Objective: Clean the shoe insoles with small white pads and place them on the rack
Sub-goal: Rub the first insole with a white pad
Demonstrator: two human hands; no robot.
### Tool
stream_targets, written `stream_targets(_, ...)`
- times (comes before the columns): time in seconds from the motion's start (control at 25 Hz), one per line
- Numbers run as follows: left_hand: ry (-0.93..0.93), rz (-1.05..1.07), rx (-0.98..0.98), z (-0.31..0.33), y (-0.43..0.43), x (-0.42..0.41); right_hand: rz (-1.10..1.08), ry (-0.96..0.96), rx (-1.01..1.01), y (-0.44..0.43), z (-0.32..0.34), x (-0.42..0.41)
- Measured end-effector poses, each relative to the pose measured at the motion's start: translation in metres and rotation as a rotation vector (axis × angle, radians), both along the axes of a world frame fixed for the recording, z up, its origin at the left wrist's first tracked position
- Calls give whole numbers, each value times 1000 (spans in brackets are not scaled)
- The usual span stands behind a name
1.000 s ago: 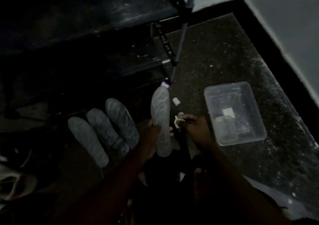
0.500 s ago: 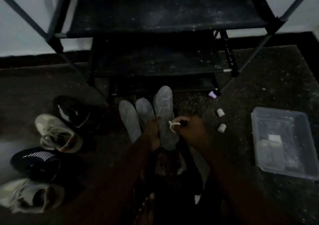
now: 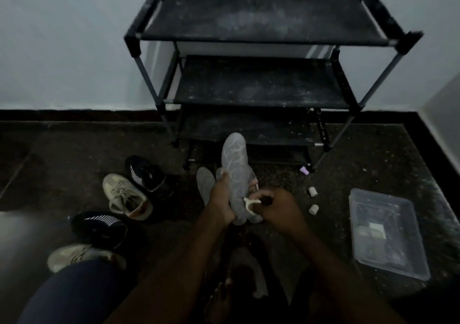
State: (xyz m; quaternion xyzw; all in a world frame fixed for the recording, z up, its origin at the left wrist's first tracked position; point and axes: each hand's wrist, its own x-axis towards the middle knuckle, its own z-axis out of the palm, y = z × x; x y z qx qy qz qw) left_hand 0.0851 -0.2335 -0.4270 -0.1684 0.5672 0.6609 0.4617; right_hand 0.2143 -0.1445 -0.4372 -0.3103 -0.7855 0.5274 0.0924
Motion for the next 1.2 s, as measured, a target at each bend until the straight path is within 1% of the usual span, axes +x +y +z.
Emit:
stream_targets(0.04,-56,8,116,5,-5,1,-7,12,-20,-3,13,2)
stream_targets(0.12,-88,54,257,28,-9,7,-1,35,-31,-7,34,3)
stream_targets(0.16,-90,76,262,42,-14,10,6,48,-31,-10,45,5)
stream_targets(0.2,-110,70,324,49,-17,11,15,65,-31,-12,57,7)
stream_targets(0.32,-89,30,401,77,-30,23,16,105,-21,-21,94,15)
stream_targets(0.44,-50,-22,444,108,-38,38,51,134,29,-27,126,22)
stream_targets(0.56,16,-37,461,126,-47,49,111,144,179,-34,147,34)
stream_targets(0.64,22,-23,477,130,-52,51,151,152,236,-40,154,38)
stream_targets(0.76,18,-27,514,130,-55,51,207,170,338,-44,156,36)
stream_targets(1.0,-12,-17,593,129,-42,41,252,188,392,-33,157,29)
stream_targets(1.12,-16,-31,594,130,-35,40,256,188,464,-29,152,23)
stream_targets(1.2,-5,-49,591,129,-32,39,251,202,478,-27,150,21)
